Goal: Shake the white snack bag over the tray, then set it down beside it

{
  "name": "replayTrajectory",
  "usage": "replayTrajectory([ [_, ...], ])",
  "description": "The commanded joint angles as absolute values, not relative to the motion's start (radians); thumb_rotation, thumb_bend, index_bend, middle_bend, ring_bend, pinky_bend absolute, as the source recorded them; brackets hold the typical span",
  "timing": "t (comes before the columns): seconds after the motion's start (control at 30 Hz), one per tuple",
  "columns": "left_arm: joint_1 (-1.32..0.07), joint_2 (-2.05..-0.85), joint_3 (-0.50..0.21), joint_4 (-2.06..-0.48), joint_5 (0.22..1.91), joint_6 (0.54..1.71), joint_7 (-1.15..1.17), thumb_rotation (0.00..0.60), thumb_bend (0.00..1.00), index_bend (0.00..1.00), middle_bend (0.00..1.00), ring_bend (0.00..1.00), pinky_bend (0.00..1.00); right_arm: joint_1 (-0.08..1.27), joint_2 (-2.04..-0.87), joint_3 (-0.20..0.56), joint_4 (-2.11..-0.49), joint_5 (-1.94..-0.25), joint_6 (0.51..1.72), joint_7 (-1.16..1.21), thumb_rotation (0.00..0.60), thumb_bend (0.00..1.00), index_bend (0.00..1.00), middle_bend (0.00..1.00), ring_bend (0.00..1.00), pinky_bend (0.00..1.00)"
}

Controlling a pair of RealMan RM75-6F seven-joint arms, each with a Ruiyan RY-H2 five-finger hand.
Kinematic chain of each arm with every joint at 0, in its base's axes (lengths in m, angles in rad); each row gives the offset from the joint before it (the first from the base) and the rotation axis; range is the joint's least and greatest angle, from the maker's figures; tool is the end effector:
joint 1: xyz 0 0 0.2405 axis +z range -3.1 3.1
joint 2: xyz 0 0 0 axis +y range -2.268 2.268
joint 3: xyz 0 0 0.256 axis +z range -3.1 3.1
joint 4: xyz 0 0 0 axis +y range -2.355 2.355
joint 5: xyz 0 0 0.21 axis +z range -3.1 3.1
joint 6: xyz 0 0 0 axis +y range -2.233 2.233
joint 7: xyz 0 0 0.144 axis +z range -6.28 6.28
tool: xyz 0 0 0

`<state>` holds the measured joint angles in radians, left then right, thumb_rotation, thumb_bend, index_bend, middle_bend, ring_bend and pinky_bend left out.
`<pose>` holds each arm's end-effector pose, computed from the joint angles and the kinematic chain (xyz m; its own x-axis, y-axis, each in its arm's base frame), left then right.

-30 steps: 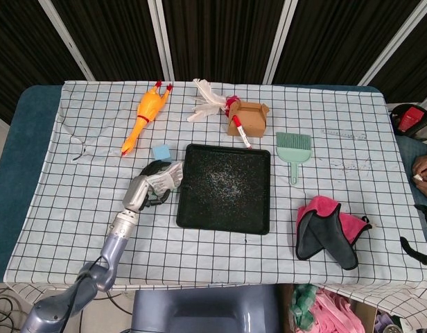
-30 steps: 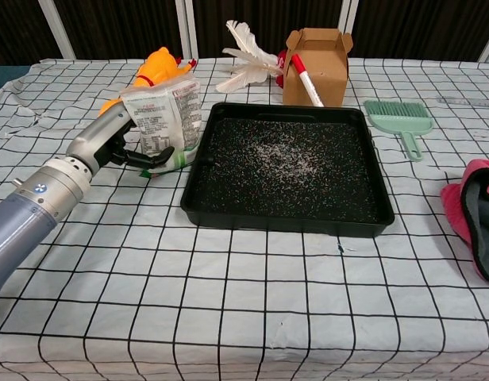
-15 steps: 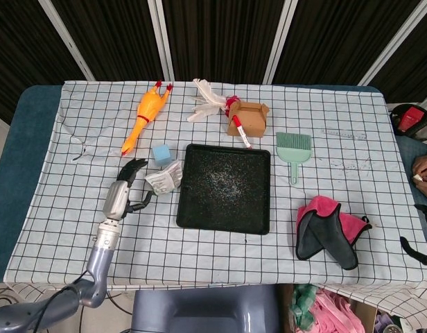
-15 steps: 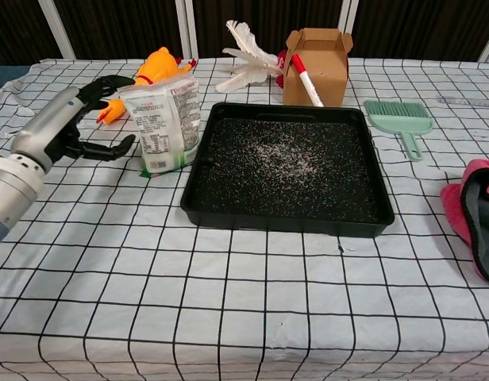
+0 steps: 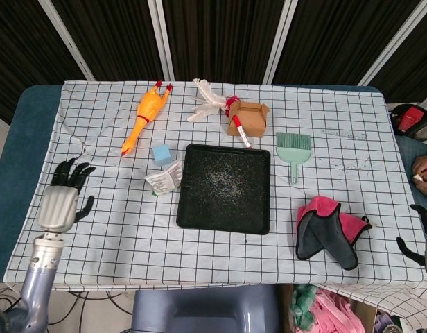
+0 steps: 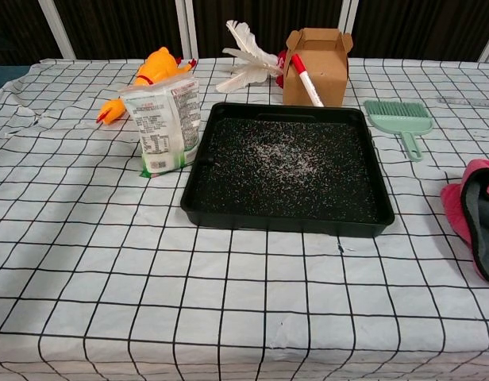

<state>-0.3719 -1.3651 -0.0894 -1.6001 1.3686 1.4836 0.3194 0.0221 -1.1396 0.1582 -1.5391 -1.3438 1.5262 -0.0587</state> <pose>-0.2356 0.2635 0.0919 0.4444 -0.1108 0.8889 0.8785 -0.1401 -0.4567 -0.3439 -0.1800 0.1908 0.4837 0.1117 0.8681 -0.8647 0.2144 0.4542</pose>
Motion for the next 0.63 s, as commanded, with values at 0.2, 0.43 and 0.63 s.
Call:
replayTrajectory([
  [0.2,-0.196,-1.129,0.007,-1.791,1.425,1.627,0.304,0.600,0.40,0.15,0.14,0.02,0.06,0.024,-1.126,0.145,-1.559,-1.357,1.517,-0.081,0.600,0.18,0.24,0.05,0.14,0.28],
  [0.43,-0.132,-1.029,0.042,-1.815,1.446,1.653,0.238,0.600,0.35,0.14,0.14,0.02,0.06,0.026,-1.122,0.132,-1.584,-1.385,1.522,-0.105,0.600,0.18,0.24,0.05,0.14,0.28],
  [0.63,-0.119,-1.009,0.036,-1.792,1.440,1.635,0.177,0.600,0.35,0.14,0.13,0.02,0.06,0.028,-1.121,0.125,-1.593,-1.399,1.523,-0.112,0.600,0.18,0.24,0.05,0.14,0.28],
])
